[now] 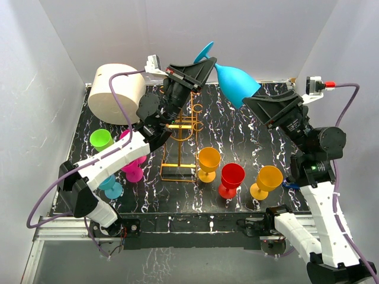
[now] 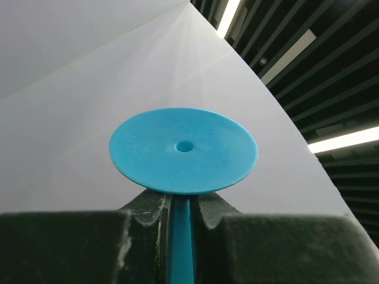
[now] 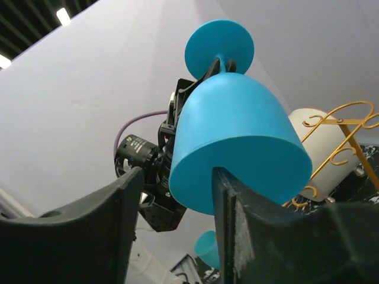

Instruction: Place the wine glass upside down on the wine glass rack

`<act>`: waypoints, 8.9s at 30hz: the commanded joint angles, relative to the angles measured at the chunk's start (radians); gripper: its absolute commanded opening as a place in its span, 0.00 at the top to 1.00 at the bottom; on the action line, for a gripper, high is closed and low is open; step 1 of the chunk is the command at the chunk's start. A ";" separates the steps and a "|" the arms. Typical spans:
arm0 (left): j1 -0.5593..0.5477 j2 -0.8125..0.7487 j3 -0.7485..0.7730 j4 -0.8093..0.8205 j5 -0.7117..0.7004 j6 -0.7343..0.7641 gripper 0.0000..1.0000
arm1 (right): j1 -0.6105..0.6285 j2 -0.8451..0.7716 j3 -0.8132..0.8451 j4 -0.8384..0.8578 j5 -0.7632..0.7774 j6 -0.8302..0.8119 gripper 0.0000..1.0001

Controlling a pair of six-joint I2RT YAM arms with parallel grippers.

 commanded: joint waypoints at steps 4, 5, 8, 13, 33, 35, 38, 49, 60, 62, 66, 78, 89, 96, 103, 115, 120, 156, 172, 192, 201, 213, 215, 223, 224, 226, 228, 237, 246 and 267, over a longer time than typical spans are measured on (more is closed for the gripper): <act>0.063 -0.077 0.084 -0.116 0.011 0.049 1.00 | -0.001 -0.057 0.087 -0.179 0.163 -0.108 0.32; 0.083 -0.086 0.088 -0.152 0.025 0.045 1.00 | -0.001 -0.063 0.088 -0.187 0.175 -0.116 0.29; 0.157 -0.122 0.097 -0.249 0.083 0.028 1.00 | -0.001 -0.076 0.087 -0.203 0.192 -0.132 0.25; 0.348 -0.199 0.066 -0.370 0.213 -0.045 1.00 | -0.001 -0.085 0.080 -0.230 0.208 -0.155 0.24; 0.777 -0.386 0.086 -0.905 0.303 0.404 1.00 | -0.001 -0.088 0.062 -0.315 0.245 -0.196 0.27; 0.777 -0.400 0.077 -0.932 0.250 0.498 1.00 | -0.001 -0.088 0.060 -0.317 0.244 -0.202 0.27; 0.777 -0.422 0.017 -0.904 0.223 0.604 1.00 | -0.001 -0.087 0.057 -0.319 0.241 -0.207 0.27; 0.777 -0.438 -0.236 -0.559 0.596 0.806 1.00 | -0.001 -0.143 -0.047 -0.313 0.245 -0.228 0.26; 0.775 -0.300 -0.260 -0.433 0.711 0.913 1.00 | -0.001 -0.178 -0.076 -0.560 0.284 -0.317 0.26; 0.773 -0.260 -0.258 -0.382 0.748 0.928 1.00 | -0.001 -0.192 -0.090 -0.576 0.294 -0.331 0.27; 0.760 -0.172 -0.219 -0.347 0.816 0.960 1.00 | -0.001 -0.197 -0.102 -0.576 0.296 -0.337 0.26; 0.733 0.001 -0.167 -0.096 1.024 1.011 1.00 | -0.001 -0.178 -0.101 -0.529 0.247 -0.291 0.26; 0.729 0.060 -0.151 -0.102 0.999 1.113 1.00 | -0.001 -0.203 -0.088 -0.536 0.223 -0.320 0.26; 0.722 0.105 -0.110 -0.074 1.007 1.091 1.00 | -0.001 -0.201 -0.095 -0.543 0.219 -0.326 0.26; 0.685 0.147 -0.077 -0.121 0.989 1.143 1.00 | -0.001 -0.214 -0.099 -0.559 0.233 -0.333 0.26; 0.679 0.152 -0.105 -0.092 1.010 1.136 1.00 | -0.001 -0.216 -0.105 -0.589 0.252 -0.354 0.26; 0.679 0.153 -0.118 -0.073 1.028 1.125 1.00 | -0.001 -0.218 -0.110 -0.591 0.253 -0.356 0.26; 0.680 -0.183 -0.333 -0.414 0.786 1.257 0.26 | -0.001 -0.229 -0.106 -0.662 0.294 -0.354 0.27; 0.685 -0.565 -0.296 -1.047 0.350 0.934 0.01 | -0.001 0.040 0.150 -1.205 0.324 -0.581 0.34; 0.685 -0.704 -0.270 -1.169 0.534 0.959 0.01 | 0.543 0.414 0.254 -1.269 0.762 -0.495 0.40; 0.684 -0.690 -0.248 -1.178 0.507 0.987 0.01 | 0.586 0.494 0.284 -1.312 0.823 -0.509 0.54; 0.676 -0.697 -0.182 -1.215 0.500 1.020 0.01 | 0.594 0.512 0.224 -1.289 0.814 -0.520 0.67; 0.676 -0.700 -0.179 -1.221 0.495 1.025 0.01 | 0.594 0.526 0.219 -1.285 0.820 -0.523 0.69; 0.668 -0.699 -0.151 -1.234 0.490 1.035 0.01 | 0.598 0.566 0.197 -1.239 0.838 -0.537 0.91; 0.666 -0.697 -0.142 -1.235 0.493 1.038 0.01 | 0.598 0.563 0.195 -1.230 0.848 -0.537 0.94; 0.662 -0.695 -0.119 -1.239 0.494 1.040 0.01 | 0.600 0.556 0.192 -1.213 0.871 -0.540 0.98; 0.663 -0.694 -0.101 -1.240 0.498 1.040 0.01 | 0.600 0.545 0.193 -1.202 0.894 -0.541 1.00; 0.655 -0.674 0.000 -1.208 0.638 0.962 0.01 | 0.601 0.416 0.186 -1.173 1.074 -0.529 1.00; 0.612 -0.613 0.010 -0.958 0.927 0.698 0.01 | 0.599 0.210 0.178 -1.195 1.297 -0.431 1.00; 0.395 -0.408 -0.016 -0.580 0.792 0.130 0.03 | 0.601 -0.218 0.146 -0.816 1.343 -0.392 1.00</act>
